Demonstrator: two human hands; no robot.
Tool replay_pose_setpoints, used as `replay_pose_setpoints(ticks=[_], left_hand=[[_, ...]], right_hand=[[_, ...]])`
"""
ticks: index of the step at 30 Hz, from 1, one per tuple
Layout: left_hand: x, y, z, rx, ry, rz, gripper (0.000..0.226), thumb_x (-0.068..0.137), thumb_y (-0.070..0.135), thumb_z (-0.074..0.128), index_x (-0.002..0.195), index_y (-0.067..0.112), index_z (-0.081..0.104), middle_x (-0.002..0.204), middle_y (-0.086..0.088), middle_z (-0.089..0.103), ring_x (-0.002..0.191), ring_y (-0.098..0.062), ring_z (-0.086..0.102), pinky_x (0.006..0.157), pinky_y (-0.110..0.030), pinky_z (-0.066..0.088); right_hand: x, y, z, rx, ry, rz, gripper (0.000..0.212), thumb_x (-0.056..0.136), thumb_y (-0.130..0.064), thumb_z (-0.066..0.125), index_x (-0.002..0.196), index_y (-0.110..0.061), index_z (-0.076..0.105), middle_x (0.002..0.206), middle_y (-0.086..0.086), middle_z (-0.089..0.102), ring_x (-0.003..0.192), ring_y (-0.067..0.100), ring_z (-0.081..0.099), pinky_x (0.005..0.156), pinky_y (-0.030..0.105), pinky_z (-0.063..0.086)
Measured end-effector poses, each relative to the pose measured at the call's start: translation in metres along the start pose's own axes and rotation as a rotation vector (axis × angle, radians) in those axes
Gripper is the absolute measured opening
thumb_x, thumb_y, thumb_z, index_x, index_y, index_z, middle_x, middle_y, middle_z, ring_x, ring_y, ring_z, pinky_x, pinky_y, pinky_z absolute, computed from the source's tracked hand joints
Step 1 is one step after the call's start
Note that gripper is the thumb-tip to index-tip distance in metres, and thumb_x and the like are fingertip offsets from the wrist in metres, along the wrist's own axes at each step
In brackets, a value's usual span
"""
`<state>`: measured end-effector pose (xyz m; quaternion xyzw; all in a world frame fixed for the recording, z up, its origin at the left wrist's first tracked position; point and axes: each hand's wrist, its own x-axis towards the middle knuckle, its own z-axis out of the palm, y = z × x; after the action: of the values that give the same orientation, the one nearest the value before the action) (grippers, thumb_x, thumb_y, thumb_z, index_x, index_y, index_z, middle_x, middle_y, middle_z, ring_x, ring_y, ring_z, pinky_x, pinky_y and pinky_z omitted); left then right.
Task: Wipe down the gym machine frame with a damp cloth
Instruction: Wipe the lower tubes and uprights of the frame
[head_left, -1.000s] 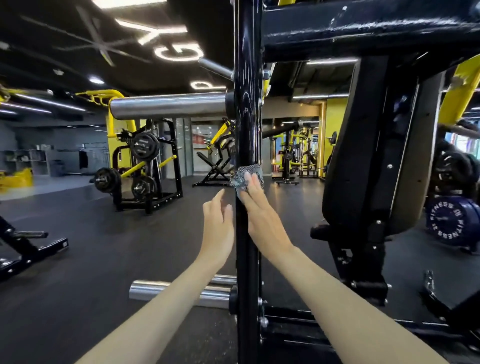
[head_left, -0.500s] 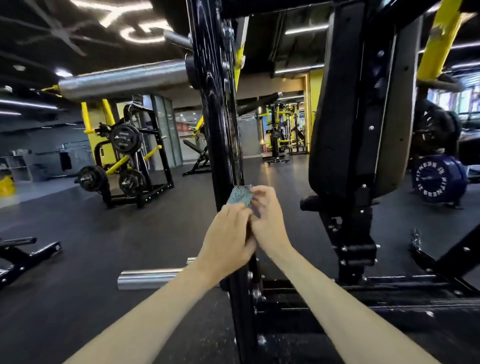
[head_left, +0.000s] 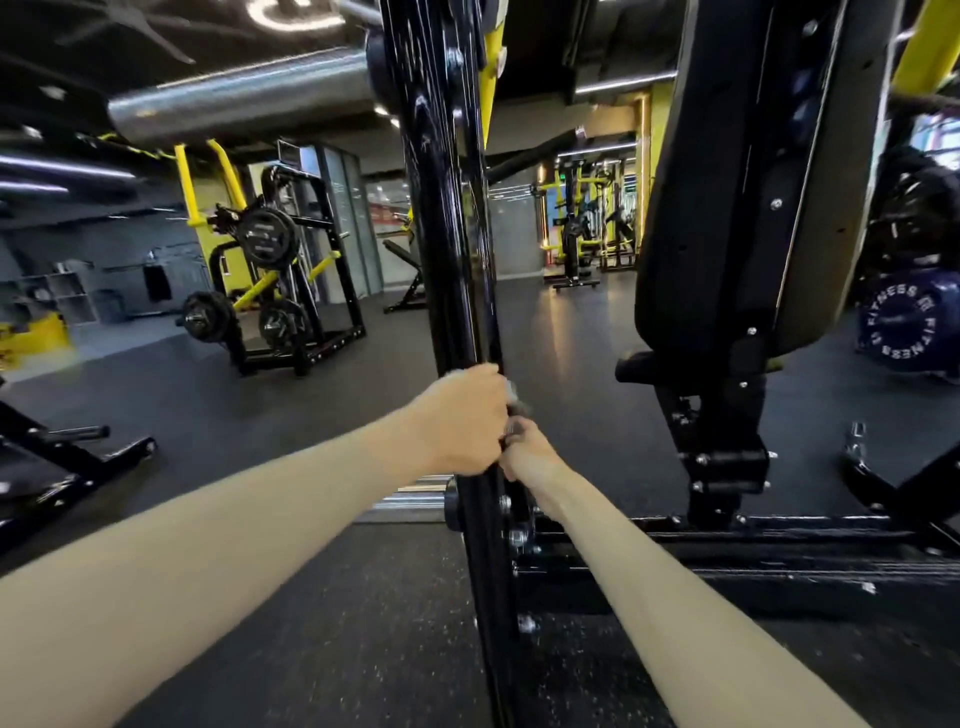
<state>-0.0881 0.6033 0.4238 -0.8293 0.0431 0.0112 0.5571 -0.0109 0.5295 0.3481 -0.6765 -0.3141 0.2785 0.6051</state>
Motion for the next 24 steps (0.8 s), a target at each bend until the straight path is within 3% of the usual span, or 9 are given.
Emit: replay_pose_setpoints(ticks=[3, 5, 7, 9, 11, 13, 15, 19, 24], left_hand=[[0.006, -0.012, -0.018, 0.053, -0.074, 0.032, 0.035, 0.096, 0.028, 0.035, 0.112, 0.021, 0.066, 0.115, -0.001, 0.066, 0.115, -0.024, 0.055, 0.115, -0.043, 0.018], [0.011, -0.044, -0.027, 0.181, -0.016, -0.206, 0.04, 0.1, 0.031, 0.032, 0.125, 0.018, 0.059, 0.131, -0.01, 0.059, 0.13, -0.029, 0.046, 0.117, -0.049, 0.007], [0.011, -0.052, -0.029, 0.189, -0.051, -0.357, 0.045, 0.101, 0.033, 0.029, 0.132, 0.014, 0.054, 0.143, -0.015, 0.048, 0.14, -0.032, 0.032, 0.117, -0.051, 0.002], [0.013, -0.022, -0.022, 0.09, -0.086, -0.214, 0.04, 0.1, 0.029, 0.033, 0.122, 0.014, 0.062, 0.133, -0.01, 0.057, 0.132, -0.029, 0.041, 0.118, -0.048, 0.01], [0.007, 0.015, -0.021, 0.061, -0.175, -0.033, 0.036, 0.099, 0.025, 0.035, 0.115, 0.014, 0.065, 0.125, -0.005, 0.061, 0.125, -0.026, 0.046, 0.119, -0.045, 0.01], [0.006, 0.016, -0.019, 0.085, -0.169, -0.03, 0.035, 0.099, 0.023, 0.035, 0.116, 0.013, 0.064, 0.124, -0.005, 0.061, 0.125, -0.026, 0.047, 0.119, -0.047, 0.0], [0.007, -0.01, -0.021, 0.19, -0.008, -0.126, 0.038, 0.097, 0.019, 0.032, 0.117, 0.013, 0.065, 0.122, -0.006, 0.062, 0.124, -0.029, 0.048, 0.118, -0.052, -0.001], [-0.009, -0.045, -0.012, 0.274, 0.139, -0.37, 0.052, 0.093, 0.018, 0.02, 0.12, 0.01, 0.064, 0.131, -0.011, 0.058, 0.135, -0.029, 0.042, 0.116, -0.054, 0.015], [0.012, 0.024, 0.011, 0.053, 0.047, -0.036, 0.036, 0.101, 0.02, 0.033, 0.113, 0.016, 0.067, 0.117, -0.004, 0.061, 0.119, -0.028, 0.047, 0.115, -0.046, 0.017]], right_hand=[[0.001, 0.015, 0.001, -0.109, -0.107, 0.03, 0.067, 0.079, 0.015, 0.041, 0.143, -0.004, 0.033, 0.11, 0.005, 0.055, 0.092, 0.018, 0.052, 0.064, 0.022, 0.04], [0.003, 0.022, -0.003, -0.095, -0.17, 0.06, 0.085, 0.083, 0.008, 0.057, 0.152, -0.017, 0.015, 0.131, 0.001, 0.048, 0.113, 0.019, 0.048, 0.081, 0.024, 0.044], [0.009, 0.029, -0.003, -0.085, -0.139, 0.059, 0.115, 0.078, -0.017, 0.079, 0.154, -0.023, -0.006, 0.152, -0.001, 0.029, 0.136, 0.02, 0.035, 0.108, 0.033, 0.034], [0.014, 0.038, 0.005, -0.099, -0.053, -0.001, 0.146, 0.053, -0.051, 0.09, 0.151, -0.032, -0.017, 0.159, -0.001, 0.016, 0.146, 0.022, 0.02, 0.118, 0.046, 0.023], [0.039, 0.064, 0.015, -0.052, -0.026, -0.075, 0.157, 0.034, -0.069, 0.087, 0.147, -0.043, -0.019, 0.157, -0.008, 0.025, 0.145, 0.02, 0.023, 0.116, 0.051, 0.026], [0.051, 0.077, 0.023, -0.033, -0.03, -0.141, 0.155, 0.033, -0.069, 0.087, 0.146, -0.045, -0.017, 0.154, -0.01, 0.028, 0.143, 0.015, 0.027, 0.115, 0.049, 0.028], [0.031, 0.065, 0.027, -0.109, 0.005, -0.172, 0.152, 0.038, -0.062, 0.088, 0.15, -0.037, -0.013, 0.156, -0.006, 0.027, 0.143, 0.017, 0.028, 0.116, 0.048, 0.025], [0.025, 0.066, 0.029, -0.078, 0.12, -0.264, 0.1, 0.066, -0.02, 0.085, 0.147, -0.022, 0.026, 0.126, -0.008, 0.048, 0.116, 0.009, 0.047, 0.095, 0.02, 0.037], [0.031, 0.07, 0.033, -0.071, 0.143, -0.303, 0.077, 0.063, -0.015, 0.083, 0.129, -0.018, 0.043, 0.111, -0.008, 0.057, 0.101, 0.009, 0.055, 0.078, 0.018, 0.042]])
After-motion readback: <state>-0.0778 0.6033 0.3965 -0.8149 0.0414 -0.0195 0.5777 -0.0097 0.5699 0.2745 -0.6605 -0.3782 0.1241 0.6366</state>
